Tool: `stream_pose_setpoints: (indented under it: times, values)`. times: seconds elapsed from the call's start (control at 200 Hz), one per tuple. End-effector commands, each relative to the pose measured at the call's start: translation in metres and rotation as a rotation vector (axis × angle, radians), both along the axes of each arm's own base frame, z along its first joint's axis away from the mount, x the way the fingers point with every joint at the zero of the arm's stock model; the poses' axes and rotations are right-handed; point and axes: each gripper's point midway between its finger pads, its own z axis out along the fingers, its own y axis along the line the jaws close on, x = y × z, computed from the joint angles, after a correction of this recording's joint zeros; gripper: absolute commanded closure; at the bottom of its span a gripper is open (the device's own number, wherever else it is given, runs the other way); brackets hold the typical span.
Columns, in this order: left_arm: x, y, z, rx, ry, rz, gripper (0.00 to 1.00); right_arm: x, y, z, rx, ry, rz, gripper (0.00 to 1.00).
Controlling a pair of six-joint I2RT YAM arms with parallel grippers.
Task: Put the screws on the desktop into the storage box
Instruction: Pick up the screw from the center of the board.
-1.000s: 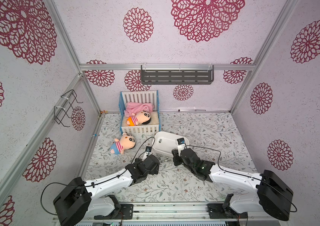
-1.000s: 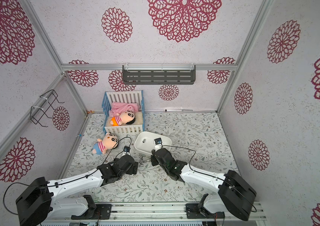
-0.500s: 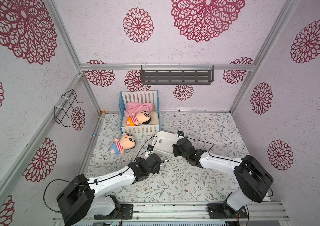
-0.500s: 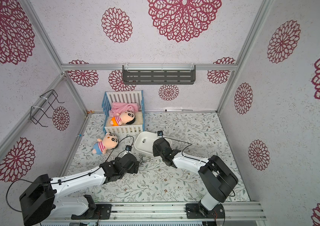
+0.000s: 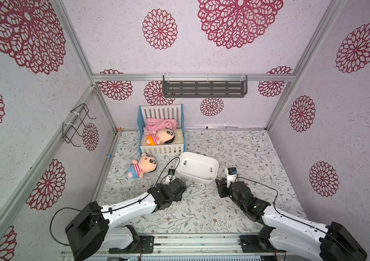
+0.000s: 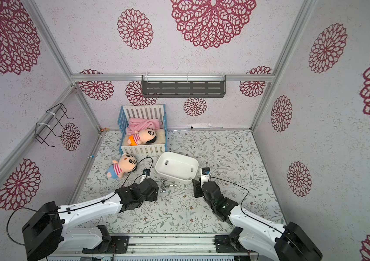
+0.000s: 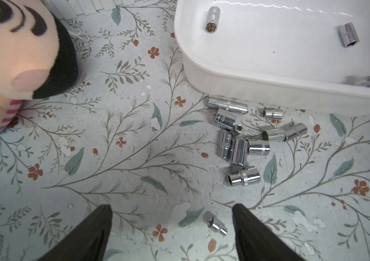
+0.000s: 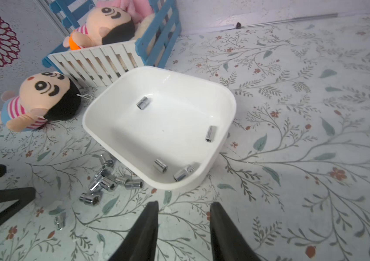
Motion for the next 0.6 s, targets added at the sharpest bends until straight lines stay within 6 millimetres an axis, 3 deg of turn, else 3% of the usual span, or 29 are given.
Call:
stream_pose_setpoints:
  times: [0.0,0.24,0.3,0.465,0.595]
  values:
    - [-0.019,-0.014,-0.005,-0.123,0.078,0.029,0.16,0.013,0.003,0.036,0.087,-0.121,-0.037,0.59]
    - [-0.047,-0.021,-0.029,-0.201,0.155,0.121,0.23,0.014,0.006,0.026,0.071,-0.097,-0.029,0.60]
    - [-0.049,-0.025,-0.032,-0.226,0.153,0.149,0.28,0.015,0.006,0.025,0.067,-0.095,-0.030,0.60]
    - [-0.050,-0.036,-0.042,-0.223,0.162,0.185,0.28,0.016,0.008,0.023,0.065,-0.090,-0.028,0.62]
    - [-0.048,-0.039,-0.050,-0.189,0.138,0.217,0.36,0.018,0.009,0.021,0.059,-0.083,-0.031,0.63]
